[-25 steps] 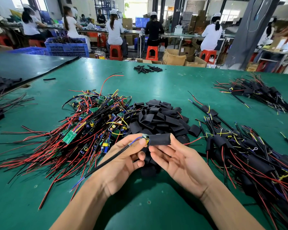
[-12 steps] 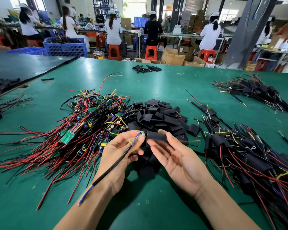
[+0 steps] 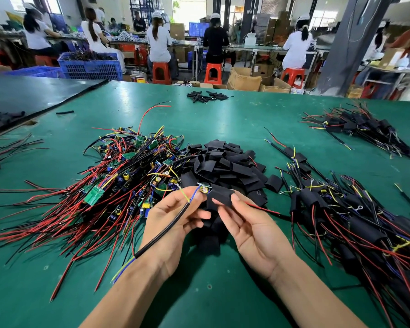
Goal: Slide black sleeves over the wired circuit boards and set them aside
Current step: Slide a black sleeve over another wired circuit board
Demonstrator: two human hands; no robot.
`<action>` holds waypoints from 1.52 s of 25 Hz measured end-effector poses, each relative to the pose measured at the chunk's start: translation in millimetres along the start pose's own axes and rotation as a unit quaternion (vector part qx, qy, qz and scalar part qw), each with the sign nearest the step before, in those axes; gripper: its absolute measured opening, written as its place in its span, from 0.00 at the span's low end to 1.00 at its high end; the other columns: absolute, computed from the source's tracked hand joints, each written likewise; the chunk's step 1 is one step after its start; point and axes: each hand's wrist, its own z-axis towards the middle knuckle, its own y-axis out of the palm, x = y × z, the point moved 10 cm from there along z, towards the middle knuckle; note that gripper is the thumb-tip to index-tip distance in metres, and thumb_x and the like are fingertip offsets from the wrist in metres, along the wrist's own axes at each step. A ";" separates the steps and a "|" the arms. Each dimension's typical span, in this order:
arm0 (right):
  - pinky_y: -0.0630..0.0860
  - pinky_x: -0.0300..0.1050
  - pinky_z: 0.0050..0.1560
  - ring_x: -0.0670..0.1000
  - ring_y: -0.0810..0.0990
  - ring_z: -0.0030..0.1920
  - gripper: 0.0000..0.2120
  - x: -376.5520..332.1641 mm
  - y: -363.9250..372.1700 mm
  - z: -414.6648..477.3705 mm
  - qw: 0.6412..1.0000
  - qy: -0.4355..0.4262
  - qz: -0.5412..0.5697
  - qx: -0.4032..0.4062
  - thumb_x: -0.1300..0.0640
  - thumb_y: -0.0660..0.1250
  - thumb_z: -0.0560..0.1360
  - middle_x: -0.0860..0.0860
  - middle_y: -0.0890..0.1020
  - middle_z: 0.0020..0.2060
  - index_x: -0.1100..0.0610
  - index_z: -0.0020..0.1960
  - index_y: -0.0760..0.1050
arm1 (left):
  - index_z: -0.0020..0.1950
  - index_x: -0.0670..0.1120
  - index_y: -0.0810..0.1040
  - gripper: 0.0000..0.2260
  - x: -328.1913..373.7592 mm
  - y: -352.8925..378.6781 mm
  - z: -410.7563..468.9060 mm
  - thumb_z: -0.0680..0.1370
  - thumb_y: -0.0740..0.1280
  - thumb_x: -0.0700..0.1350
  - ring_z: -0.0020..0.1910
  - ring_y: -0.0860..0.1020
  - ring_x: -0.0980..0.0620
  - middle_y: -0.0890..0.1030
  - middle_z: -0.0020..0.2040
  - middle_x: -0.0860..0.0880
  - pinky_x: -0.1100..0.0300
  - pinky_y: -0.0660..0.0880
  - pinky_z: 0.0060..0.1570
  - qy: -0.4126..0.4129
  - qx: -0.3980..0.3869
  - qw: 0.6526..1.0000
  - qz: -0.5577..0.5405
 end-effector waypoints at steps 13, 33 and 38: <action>0.81 0.41 0.50 0.53 0.85 0.53 0.14 -18.7 0.8 -3.9 0.988 -0.116 -0.103 -0.004 0.61 0.76 0.62 0.58 0.86 0.50 0.58 0.48 0.86 | 0.51 0.48 0.83 0.10 -6.7 -2.8 -0.5 0.72 0.71 0.50 0.33 0.79 0.54 0.82 0.42 0.49 0.64 0.74 0.32 -0.076 0.004 0.997 -0.034; 0.82 0.44 0.51 0.54 0.86 0.51 0.17 -31.4 3.4 -2.1 0.983 -0.149 -0.106 -0.029 0.60 0.68 0.73 0.57 0.86 0.53 0.57 0.62 0.78 | 0.58 0.49 0.84 0.14 -11.8 14.7 -5.0 0.72 0.71 0.42 0.41 0.84 0.49 0.85 0.52 0.44 0.61 0.80 0.40 -0.083 -0.086 0.993 -0.012; 0.81 0.44 0.50 0.55 0.85 0.52 0.18 -32.2 -2.8 -0.4 0.978 -0.164 -0.133 -0.007 0.59 0.69 0.72 0.57 0.85 0.56 0.56 0.62 0.80 | 0.55 0.46 0.85 0.12 -3.7 7.9 -2.3 0.71 0.75 0.41 0.38 0.83 0.46 0.85 0.48 0.40 0.58 0.79 0.38 -0.018 -0.059 0.998 0.028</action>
